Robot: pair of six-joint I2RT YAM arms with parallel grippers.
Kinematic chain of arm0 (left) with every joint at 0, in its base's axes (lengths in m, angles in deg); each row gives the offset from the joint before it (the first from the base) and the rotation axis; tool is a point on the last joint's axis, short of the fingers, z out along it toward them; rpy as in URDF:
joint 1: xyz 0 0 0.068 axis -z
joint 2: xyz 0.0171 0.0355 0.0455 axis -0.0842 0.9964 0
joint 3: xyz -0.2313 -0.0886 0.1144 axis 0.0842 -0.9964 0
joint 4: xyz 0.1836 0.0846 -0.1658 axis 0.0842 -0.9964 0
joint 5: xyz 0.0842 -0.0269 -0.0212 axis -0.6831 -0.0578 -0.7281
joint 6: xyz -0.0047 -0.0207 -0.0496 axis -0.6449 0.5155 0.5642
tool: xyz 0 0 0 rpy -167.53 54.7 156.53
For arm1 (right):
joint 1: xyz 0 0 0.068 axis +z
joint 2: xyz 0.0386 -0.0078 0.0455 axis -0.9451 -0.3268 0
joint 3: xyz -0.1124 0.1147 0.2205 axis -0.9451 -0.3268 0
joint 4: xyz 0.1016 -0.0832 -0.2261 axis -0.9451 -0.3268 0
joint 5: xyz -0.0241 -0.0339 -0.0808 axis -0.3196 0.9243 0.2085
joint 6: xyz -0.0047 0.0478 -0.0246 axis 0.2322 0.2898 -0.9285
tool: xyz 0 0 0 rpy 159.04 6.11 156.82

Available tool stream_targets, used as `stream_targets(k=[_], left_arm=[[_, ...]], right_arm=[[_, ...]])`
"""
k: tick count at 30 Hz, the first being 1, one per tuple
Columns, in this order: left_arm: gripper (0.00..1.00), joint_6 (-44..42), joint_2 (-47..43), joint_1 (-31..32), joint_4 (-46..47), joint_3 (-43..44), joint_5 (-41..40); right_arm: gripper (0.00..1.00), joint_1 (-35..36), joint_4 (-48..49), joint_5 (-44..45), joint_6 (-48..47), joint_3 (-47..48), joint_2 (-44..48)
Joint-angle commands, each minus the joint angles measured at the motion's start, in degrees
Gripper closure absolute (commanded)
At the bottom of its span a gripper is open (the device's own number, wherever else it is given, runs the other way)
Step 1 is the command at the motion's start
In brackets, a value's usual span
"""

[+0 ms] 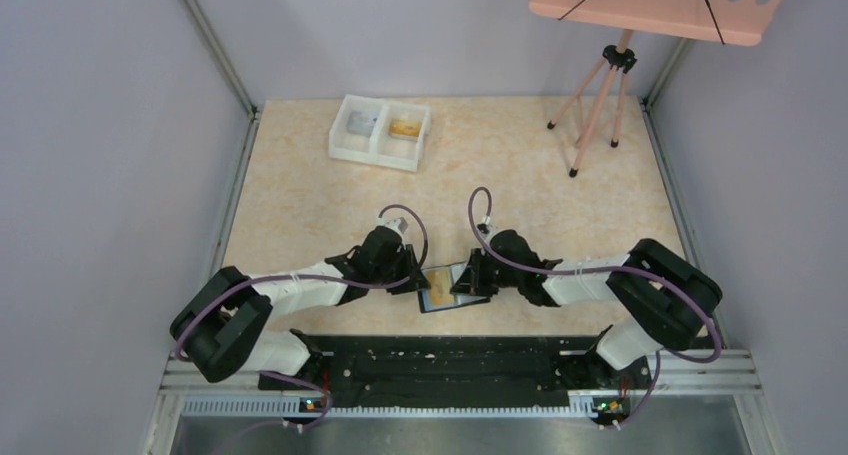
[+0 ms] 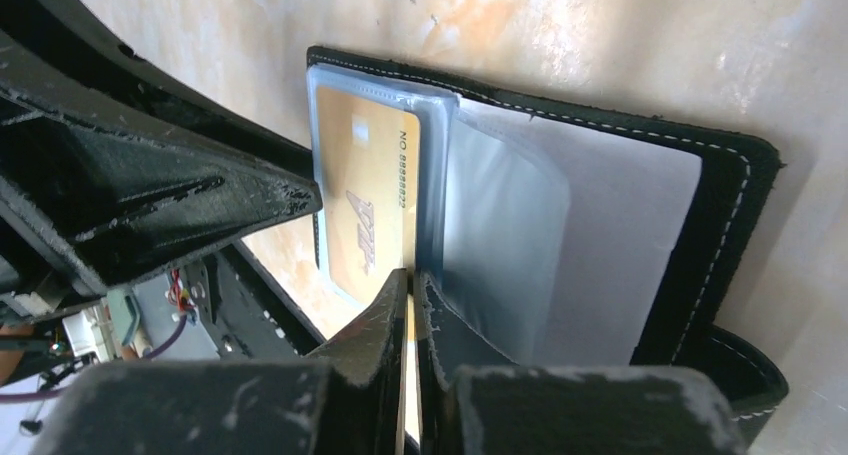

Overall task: Take the credit cards out of the card holder
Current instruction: Remove the credit card from the card holder.

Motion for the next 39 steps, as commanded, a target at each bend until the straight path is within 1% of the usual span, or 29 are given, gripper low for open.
stream_targets(k=[1, 4, 10, 17, 32, 39], left_arm=[[0.73, -1.1, 1.9, -0.1, -1.8, -0.3, -0.9], [0.73, -1.0, 2.7, -0.1, -2.0, 0.0, -0.7], [0.73, -0.7, 4.3, -0.1, -2.1, 0.5, -0.5], [0.74, -0.7, 4.4, -0.1, -2.1, 0.5, 0.0], [0.74, -1.0, 4.5, -0.1, -1.9, 0.9, 0.5], [0.7, -0.8, 3.4, -0.1, -2.1, 2.2, 2.7]], right_arm=[[1.0, -1.1, 6.5, -1.0, -0.7, -2.7, 2.0], [1.0, -1.8, 9.9, -2.8, -1.0, -4.1, 2.9], [1.0, -2.8, 9.6, -3.6, -1.2, -4.7, 4.5], [1.0, -5.1, 4.1, -3.4, -2.2, -5.6, 8.1], [1.0, -8.8, -2.8, -3.8, -3.4, -6.3, 14.7], [1.0, -10.3, -7.2, -3.2, -4.0, -6.5, 18.5]])
